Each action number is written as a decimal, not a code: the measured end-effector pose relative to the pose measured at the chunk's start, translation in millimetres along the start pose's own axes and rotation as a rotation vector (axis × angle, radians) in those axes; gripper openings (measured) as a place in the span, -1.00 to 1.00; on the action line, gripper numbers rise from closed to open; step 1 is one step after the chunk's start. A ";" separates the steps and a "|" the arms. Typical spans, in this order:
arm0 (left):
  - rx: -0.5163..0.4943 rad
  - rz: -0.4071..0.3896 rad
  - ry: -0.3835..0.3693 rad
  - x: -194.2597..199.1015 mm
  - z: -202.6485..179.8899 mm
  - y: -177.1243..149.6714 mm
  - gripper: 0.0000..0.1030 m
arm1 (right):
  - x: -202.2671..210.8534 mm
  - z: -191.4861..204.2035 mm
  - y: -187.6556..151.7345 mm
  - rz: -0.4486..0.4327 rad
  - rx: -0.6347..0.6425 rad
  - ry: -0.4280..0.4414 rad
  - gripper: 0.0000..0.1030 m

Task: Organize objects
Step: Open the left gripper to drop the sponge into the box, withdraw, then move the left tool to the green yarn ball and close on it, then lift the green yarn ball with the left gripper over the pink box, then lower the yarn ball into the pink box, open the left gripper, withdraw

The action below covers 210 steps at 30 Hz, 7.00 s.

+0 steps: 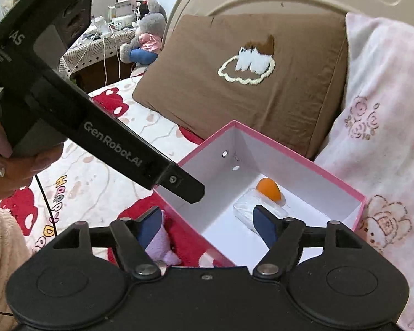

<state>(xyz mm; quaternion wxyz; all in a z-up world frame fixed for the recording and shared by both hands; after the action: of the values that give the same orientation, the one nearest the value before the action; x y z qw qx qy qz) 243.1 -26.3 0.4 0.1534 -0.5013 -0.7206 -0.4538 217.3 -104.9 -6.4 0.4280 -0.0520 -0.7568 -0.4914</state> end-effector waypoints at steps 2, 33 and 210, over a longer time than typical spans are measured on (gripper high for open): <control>-0.006 0.004 0.001 7.5 -5.6 -4.7 -0.14 | 10.2 3.0 0.6 -0.007 -0.009 0.002 0.60; -0.037 0.057 0.011 8.7 -56.4 -115.0 0.76 | 101.3 -20.5 -125.3 0.009 -0.201 -0.109 0.78; 0.095 -0.120 -0.278 -170.1 39.8 34.8 -0.02 | -113.9 -79.6 -33.7 0.165 -0.235 -0.437 0.18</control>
<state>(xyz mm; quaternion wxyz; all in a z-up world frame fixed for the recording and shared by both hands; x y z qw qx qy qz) 359.0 -90.4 -118.8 0.0484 -0.5076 -0.7841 -0.3538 319.5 -146.0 -97.6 0.2839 -0.2679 -0.7622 -0.5164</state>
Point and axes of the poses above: each gripper's, at about its wrist camera, not at the fingertips, and x roughly against the way its jaws point, z to its left, y to its top, the point moved 10 cm from there along -x, roughly the way its jaws point, and after that the axes turned 13 degrees about -y, right-handed, at the moved point
